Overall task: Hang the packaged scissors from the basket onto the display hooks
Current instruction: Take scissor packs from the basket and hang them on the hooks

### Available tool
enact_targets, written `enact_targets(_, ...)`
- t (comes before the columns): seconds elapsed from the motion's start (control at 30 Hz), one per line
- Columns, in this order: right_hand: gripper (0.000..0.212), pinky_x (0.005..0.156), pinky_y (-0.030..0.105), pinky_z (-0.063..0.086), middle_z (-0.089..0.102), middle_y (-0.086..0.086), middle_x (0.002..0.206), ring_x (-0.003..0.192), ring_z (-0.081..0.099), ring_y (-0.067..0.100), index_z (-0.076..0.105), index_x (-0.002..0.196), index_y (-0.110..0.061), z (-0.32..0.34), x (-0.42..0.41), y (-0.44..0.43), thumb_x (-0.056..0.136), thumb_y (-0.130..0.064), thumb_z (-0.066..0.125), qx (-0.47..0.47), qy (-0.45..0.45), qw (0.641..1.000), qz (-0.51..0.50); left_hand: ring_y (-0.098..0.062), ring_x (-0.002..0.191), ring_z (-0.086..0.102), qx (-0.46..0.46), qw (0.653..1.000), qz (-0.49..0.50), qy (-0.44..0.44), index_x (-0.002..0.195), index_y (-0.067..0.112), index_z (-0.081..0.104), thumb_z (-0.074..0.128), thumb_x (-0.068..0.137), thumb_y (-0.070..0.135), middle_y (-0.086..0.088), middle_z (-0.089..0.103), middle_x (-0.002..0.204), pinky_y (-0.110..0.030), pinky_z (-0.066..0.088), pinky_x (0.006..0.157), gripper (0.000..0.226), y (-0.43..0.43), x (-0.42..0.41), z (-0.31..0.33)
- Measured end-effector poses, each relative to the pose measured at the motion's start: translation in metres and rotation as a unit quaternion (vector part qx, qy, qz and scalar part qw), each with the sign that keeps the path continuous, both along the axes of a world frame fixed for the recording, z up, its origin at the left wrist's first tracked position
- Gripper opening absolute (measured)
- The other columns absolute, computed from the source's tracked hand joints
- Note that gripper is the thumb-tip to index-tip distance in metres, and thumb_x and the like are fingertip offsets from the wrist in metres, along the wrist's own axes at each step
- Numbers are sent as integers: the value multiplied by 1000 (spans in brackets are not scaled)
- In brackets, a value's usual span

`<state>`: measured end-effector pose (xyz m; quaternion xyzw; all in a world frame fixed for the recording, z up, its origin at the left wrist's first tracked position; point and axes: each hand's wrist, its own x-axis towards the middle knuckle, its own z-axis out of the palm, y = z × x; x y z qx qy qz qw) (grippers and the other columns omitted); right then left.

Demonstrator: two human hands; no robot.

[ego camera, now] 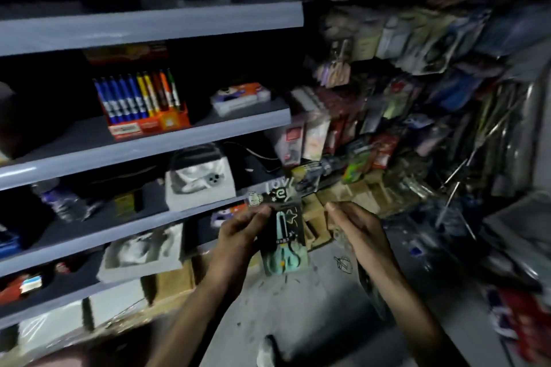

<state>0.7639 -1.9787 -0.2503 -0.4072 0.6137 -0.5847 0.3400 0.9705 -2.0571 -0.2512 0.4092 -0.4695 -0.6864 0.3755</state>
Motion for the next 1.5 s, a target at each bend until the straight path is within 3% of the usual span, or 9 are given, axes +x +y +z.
enact_targets(0.07,62,67,23,42,60,36,88,73,58,27,62,92,13,11,-15,-17,91,-49,71,-9,12,1000,-3,-26,93,69,-3,1000,1,18,108,7,78,65,100,23,-10,78,103,-40,54,83,21,-21,-23,4)
enact_targets(0.17,64,74,33,46,68,24,87,84,67,33,73,88,-4,27,-42,-52,81,-67,72,-7,59,998,-7,-25,88,66,-21,999,6,42,103,4,78,72,93,24,-23,76,100,-39,53,80,23,-56,-62,12)
enact_targets(0.37,10,75,23,53,79,0,89,86,74,18,81,93,-23,50,-74,-111,87,-30,76,2,77,996,-35,-19,88,72,-65,997,-14,48,99,6,81,71,95,12,-11,81,98,-30,58,79,12,-109,-121,27)
enact_targets(0.63,6,79,39,55,78,9,86,86,74,31,80,88,-18,57,-133,-152,91,-19,75,-16,10,996,-89,-13,75,70,-82,995,-18,48,97,8,79,71,96,16,-5,78,88,-25,54,68,11,-156,-181,33)
enact_targets(0.8,9,80,41,57,78,10,85,82,74,26,81,83,-21,59,-177,-181,89,-16,76,-28,-7,996,-84,-22,88,75,-125,992,12,22,96,10,79,73,95,18,-7,79,93,-35,59,74,10,-181,-217,39)
enact_targets(0.93,6,84,50,59,78,13,88,90,73,39,80,88,-16,59,-218,-210,89,-19,75,-35,-27,998,-42,-24,90,77,-152,987,56,5,95,12,78,72,96,16,-6,80,93,-38,62,73,8,-197,-251,47)
enact_targets(1.07,7,84,42,57,79,9,88,92,74,33,80,90,-15,63,-261,-234,91,-17,74,-38,-33,999,9,-16,82,75,-154,983,102,-1,94,8,78,70,97,11,-5,79,89,-22,57,67,8,-204,-292,56)
enact_targets(1.27,6,72,17,53,79,3,88,82,71,8,78,91,-15,63,-312,-264,93,-14,72,-74,-17,995,60,-21,91,77,-185,972,136,-37,101,7,77,69,98,14,-6,80,94,-30,62,79,11,-218,-340,62)
enact_targets(1.5,7,68,15,50,77,1,88,82,70,11,77,97,-18,55,-358,-285,94,-22,72,-80,-6,995,54,-10,92,74,-258,937,219,-80,106,15,76,73,97,16,3,79,98,-20,55,77,10,-239,-371,84)
